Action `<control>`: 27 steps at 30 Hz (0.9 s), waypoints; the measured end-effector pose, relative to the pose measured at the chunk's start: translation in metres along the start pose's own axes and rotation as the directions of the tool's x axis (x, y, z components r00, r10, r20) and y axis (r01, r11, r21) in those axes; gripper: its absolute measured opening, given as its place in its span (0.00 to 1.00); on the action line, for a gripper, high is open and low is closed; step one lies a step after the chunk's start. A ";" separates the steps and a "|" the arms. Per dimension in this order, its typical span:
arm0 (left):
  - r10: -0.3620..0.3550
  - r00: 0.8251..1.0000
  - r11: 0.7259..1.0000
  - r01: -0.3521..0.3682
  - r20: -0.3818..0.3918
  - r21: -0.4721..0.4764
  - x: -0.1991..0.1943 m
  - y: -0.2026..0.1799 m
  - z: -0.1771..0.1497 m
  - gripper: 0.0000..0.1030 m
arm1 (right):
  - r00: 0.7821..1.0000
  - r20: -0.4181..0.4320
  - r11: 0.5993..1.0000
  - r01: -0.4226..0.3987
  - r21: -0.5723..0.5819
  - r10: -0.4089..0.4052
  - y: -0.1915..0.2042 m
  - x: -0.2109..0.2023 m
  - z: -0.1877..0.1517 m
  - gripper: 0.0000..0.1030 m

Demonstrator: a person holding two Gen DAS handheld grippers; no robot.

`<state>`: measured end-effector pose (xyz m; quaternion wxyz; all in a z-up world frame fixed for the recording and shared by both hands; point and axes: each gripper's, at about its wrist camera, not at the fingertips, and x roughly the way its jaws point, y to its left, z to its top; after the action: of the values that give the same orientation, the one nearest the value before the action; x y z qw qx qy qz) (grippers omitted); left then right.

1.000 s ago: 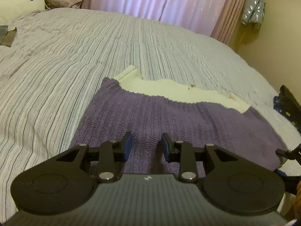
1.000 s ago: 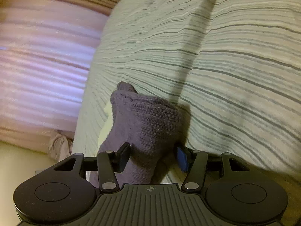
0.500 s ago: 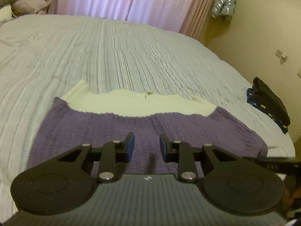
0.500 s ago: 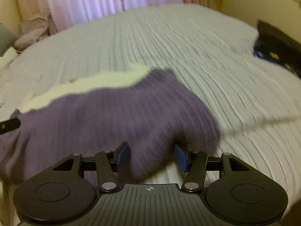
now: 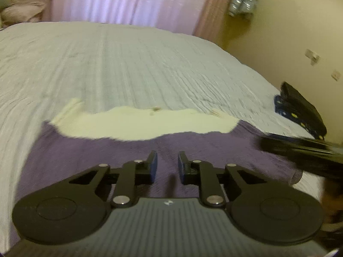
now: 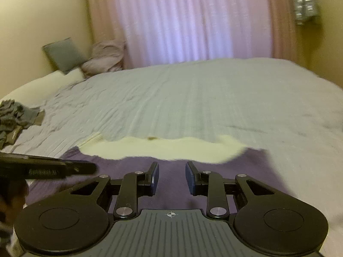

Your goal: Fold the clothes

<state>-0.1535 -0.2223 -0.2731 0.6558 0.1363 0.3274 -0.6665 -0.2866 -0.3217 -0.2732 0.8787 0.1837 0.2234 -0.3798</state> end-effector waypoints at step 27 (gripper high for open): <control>0.088 0.996 0.993 -0.088 0.005 -0.074 -0.035 0.054 -0.032 0.12 | 0.988 0.144 0.200 -0.130 0.971 -0.059 -0.180 -0.064 -0.134 0.59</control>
<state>-0.1060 -0.1717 -0.2895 0.6904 0.1236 0.3427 -0.6250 -0.4950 -0.3340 -0.3782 0.5869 0.6736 -0.1377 -0.4275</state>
